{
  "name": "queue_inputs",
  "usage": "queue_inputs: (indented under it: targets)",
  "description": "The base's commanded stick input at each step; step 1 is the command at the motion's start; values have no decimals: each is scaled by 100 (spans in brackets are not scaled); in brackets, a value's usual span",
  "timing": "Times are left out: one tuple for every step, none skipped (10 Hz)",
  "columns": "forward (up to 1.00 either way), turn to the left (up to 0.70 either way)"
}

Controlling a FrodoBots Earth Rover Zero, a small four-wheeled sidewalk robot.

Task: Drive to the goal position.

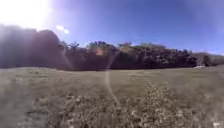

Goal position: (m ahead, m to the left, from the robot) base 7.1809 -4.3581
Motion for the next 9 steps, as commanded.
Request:
queue_inputs:
  targets:
    - [100, 0]
    - [100, 4]
    - [100, 9]
    - [100, -3]
    - [100, -40]
    - [100, -40]
    - [100, -40]
    - [100, -35]
    - [100, -22]
